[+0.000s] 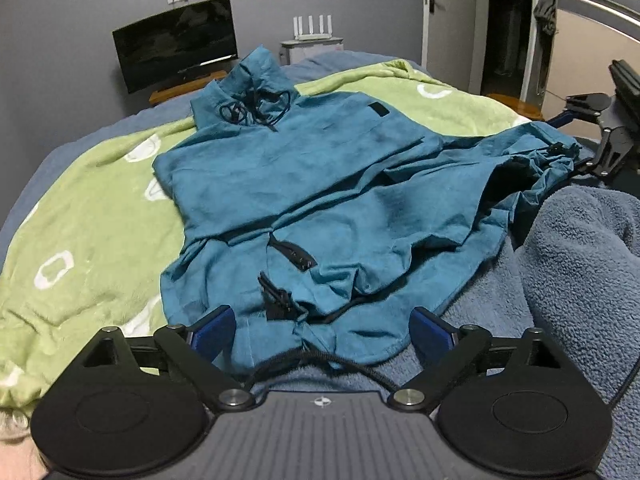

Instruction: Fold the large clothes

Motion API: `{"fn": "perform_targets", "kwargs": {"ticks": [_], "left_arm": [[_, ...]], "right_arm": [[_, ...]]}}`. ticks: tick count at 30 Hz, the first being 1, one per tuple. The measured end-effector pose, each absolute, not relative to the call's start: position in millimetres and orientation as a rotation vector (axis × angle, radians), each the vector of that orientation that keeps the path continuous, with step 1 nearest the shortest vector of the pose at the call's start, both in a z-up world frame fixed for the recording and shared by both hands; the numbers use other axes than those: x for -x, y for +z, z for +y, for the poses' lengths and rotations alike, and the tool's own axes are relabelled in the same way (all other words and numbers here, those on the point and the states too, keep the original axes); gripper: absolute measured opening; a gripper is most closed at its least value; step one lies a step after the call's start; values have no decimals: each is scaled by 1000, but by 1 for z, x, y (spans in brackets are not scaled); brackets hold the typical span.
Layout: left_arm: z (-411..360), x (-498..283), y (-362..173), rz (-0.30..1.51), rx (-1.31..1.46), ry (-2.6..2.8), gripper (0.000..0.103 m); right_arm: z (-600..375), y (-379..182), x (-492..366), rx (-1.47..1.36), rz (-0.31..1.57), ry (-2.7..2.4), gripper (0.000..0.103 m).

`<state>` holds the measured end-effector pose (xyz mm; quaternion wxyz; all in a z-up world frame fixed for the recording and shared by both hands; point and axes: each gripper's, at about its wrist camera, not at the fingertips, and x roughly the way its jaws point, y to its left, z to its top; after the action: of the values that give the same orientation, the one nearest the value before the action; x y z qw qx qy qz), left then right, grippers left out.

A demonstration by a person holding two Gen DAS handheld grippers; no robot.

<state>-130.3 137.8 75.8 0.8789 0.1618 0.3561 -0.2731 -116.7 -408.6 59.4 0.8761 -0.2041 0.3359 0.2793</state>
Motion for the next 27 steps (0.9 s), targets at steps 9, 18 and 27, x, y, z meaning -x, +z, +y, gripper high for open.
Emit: {"fn": "perform_targets", "kwargs": {"ticks": [9, 18, 27], "left_arm": [[152, 97, 80, 740, -234, -560, 64], [161, 90, 77, 777, -222, -547, 69], [178, 83, 80, 772, -90, -504, 70]], "right_arm": [[-414, 68, 78, 337, 603, 585, 60], [-400, 67, 55, 492, 544, 660, 83], [-410, 69, 27, 394, 554, 723, 32]]}}
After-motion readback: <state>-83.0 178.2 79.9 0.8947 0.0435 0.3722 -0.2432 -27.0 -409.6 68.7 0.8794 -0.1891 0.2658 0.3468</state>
